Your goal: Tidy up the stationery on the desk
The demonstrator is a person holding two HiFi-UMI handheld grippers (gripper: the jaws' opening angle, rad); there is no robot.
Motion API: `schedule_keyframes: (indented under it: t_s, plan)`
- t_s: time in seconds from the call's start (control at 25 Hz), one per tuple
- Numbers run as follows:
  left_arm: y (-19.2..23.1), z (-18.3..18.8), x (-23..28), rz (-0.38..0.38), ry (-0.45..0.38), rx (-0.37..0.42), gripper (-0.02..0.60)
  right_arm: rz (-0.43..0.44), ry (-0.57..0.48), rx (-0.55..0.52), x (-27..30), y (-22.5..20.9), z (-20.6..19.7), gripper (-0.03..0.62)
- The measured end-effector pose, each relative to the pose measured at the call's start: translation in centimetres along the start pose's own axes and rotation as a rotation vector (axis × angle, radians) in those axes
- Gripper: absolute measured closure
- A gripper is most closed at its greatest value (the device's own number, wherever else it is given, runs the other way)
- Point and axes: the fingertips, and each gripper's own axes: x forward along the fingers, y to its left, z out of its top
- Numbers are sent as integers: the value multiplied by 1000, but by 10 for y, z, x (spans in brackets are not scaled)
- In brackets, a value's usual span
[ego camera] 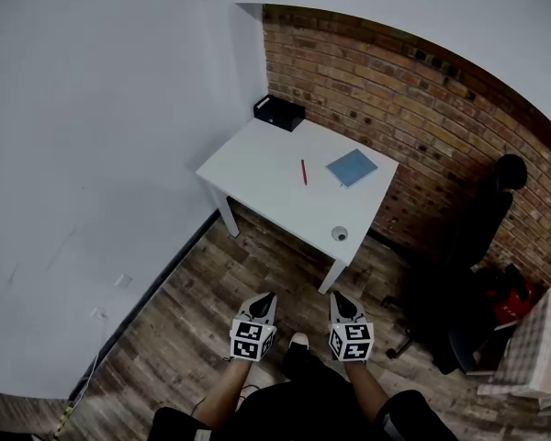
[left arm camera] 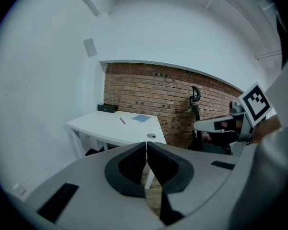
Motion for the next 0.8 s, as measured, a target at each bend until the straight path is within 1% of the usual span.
schedule_keyframes:
  t_s: [0.2,0.48,0.6,0.8]
  plan:
    - [18,27,44,-5,9,6,566,3,-1,10,45,-24,27,569]
    - [39,58,94,7,13,14,565,18,9,29,92,-52,46,569]
    - [46,67,108,10,20,16,565,21,11,34,107,-60,53,569]
    - [52,70,127,7,34,13,565,17,16,55,124,-73,59,571]
